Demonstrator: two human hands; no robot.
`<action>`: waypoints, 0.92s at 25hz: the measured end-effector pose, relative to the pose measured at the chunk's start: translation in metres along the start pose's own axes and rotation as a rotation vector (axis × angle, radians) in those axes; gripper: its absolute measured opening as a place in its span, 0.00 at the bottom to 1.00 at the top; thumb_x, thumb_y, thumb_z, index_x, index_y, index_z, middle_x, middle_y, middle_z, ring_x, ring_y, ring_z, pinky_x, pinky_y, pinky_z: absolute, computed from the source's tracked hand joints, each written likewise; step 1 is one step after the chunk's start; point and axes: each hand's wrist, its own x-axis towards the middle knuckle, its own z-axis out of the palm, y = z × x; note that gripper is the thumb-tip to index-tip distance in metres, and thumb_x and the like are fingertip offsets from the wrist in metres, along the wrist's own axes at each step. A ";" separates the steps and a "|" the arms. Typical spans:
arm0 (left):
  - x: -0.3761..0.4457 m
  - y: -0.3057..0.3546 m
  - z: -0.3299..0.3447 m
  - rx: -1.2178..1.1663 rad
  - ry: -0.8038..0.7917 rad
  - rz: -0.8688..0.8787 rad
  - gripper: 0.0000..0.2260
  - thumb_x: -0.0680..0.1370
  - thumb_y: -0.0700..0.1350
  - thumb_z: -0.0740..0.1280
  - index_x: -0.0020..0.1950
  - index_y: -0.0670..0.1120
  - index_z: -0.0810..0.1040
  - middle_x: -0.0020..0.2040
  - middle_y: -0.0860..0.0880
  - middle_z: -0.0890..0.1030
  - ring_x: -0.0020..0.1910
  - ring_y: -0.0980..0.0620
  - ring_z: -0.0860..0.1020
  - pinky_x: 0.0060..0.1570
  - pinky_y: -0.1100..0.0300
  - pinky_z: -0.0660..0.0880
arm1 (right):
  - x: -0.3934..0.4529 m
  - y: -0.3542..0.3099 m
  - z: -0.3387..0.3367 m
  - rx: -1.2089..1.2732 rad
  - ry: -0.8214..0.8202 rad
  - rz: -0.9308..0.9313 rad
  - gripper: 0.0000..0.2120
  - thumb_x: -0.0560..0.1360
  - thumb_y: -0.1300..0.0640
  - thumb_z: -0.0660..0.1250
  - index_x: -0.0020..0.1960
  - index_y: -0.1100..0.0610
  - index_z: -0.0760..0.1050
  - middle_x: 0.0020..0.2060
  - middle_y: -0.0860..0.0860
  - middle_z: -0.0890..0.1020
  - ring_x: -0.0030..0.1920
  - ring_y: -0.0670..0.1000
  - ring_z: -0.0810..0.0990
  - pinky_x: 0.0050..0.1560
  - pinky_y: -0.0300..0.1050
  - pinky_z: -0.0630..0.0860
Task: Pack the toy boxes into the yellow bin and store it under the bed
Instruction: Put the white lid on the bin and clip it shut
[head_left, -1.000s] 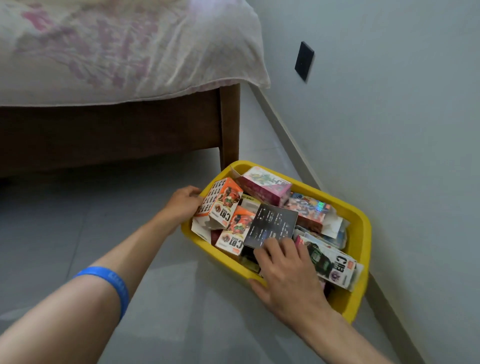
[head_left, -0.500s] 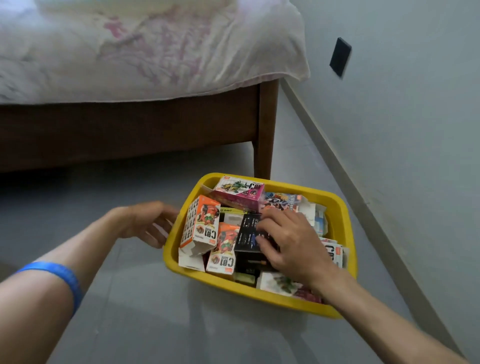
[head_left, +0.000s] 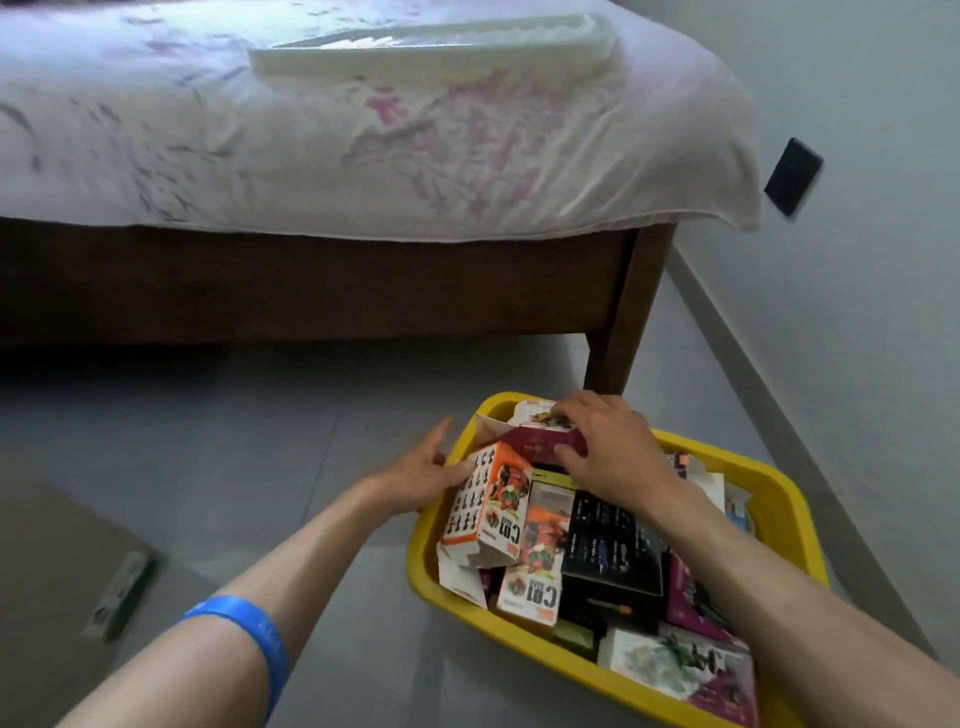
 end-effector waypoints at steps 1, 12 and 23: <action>0.000 -0.004 0.002 -0.017 0.062 -0.046 0.19 0.80 0.54 0.65 0.70 0.59 0.65 0.59 0.48 0.79 0.45 0.57 0.80 0.34 0.62 0.77 | -0.001 -0.005 -0.004 -0.019 0.057 -0.034 0.20 0.77 0.50 0.65 0.68 0.51 0.73 0.67 0.50 0.75 0.65 0.55 0.72 0.63 0.55 0.71; -0.047 -0.023 -0.122 0.405 0.085 -0.404 0.09 0.73 0.45 0.64 0.48 0.43 0.80 0.46 0.43 0.81 0.41 0.45 0.81 0.46 0.53 0.82 | 0.097 -0.109 -0.114 0.060 0.370 -0.310 0.21 0.75 0.58 0.67 0.67 0.56 0.74 0.68 0.53 0.74 0.62 0.58 0.75 0.61 0.54 0.75; -0.038 0.170 -0.229 0.326 0.757 0.388 0.03 0.71 0.49 0.66 0.41 0.54 0.79 0.40 0.55 0.81 0.46 0.50 0.81 0.48 0.56 0.77 | 0.227 -0.099 -0.229 -0.415 0.237 0.258 0.33 0.78 0.54 0.61 0.80 0.53 0.53 0.76 0.58 0.64 0.72 0.63 0.65 0.69 0.58 0.64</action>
